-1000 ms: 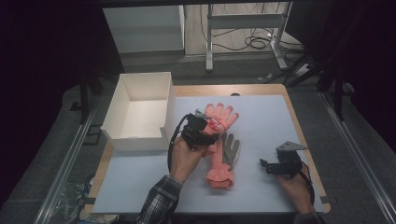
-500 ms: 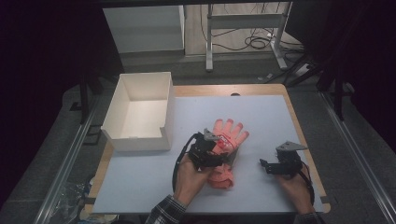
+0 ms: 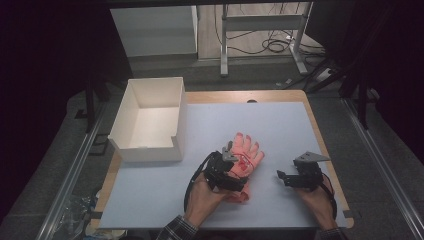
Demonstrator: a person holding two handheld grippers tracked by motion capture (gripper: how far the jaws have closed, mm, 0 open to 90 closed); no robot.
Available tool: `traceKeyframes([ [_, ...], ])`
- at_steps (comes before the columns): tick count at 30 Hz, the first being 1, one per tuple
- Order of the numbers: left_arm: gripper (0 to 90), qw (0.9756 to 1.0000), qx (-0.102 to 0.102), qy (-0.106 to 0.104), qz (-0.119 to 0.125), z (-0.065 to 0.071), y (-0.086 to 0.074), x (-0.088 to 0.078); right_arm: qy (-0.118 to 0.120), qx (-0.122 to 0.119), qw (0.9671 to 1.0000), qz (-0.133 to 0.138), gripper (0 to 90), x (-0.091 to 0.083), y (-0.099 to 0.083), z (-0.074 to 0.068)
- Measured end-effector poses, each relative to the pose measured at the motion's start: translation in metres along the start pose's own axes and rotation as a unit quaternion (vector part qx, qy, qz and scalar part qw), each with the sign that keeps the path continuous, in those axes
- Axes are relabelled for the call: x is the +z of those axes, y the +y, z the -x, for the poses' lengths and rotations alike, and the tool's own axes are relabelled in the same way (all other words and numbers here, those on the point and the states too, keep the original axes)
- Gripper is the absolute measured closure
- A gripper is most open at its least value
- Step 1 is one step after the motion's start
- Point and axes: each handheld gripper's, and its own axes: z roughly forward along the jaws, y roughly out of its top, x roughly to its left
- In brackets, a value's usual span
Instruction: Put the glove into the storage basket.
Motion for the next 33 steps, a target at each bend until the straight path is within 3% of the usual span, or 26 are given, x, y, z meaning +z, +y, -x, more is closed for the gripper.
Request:
traceKeyframes([
  [4,15.9,0.9998,0.002,-0.018,0.008,0.000,-0.003,-0.008,0.020,-0.004,0.9996,0.020,25.3,-0.006,0.008,-0.008],
  [7,15.6,0.9997,0.005,-0.022,0.011,-0.001,-0.005,-0.016,0.049,0.000,0.9983,0.030,29.7,-0.009,0.016,-0.015],
  [11,15.7,0.9994,0.003,-0.027,0.023,-0.005,-0.008,-0.030,0.077,-0.011,0.9968,0.018,33.4,-0.002,0.021,-0.028],
  [15,15.6,0.9992,-0.002,-0.014,0.038,-0.014,-0.010,-0.045,0.087,-0.020,0.9960,0.006,33.9,0.008,0.023,-0.039],
  [18,14.6,0.9987,-0.013,0.010,0.048,-0.033,-0.011,-0.053,0.088,-0.023,0.9958,0.000,34.0,0.015,0.027,-0.044],
  [22,13.6,0.9982,-0.022,0.030,0.047,-0.048,-0.012,-0.052,0.088,-0.023,0.9959,-0.005,34.0,0.019,0.029,-0.045],
  [25,13.4,0.9979,-0.029,0.049,0.033,-0.062,-0.015,-0.041,0.087,-0.024,0.9959,-0.007,34.0,0.022,0.030,-0.046],
  [28,12.4,0.9985,-0.041,0.033,0.014,-0.071,-0.019,-0.023,0.086,-0.022,0.9961,-0.005,34.0,0.023,0.031,-0.046],
  [33,12.7,0.9988,-0.038,0.008,0.030,-0.065,-0.023,-0.021,0.082,-0.016,0.9965,0.000,33.9,0.022,0.033,-0.046],
])
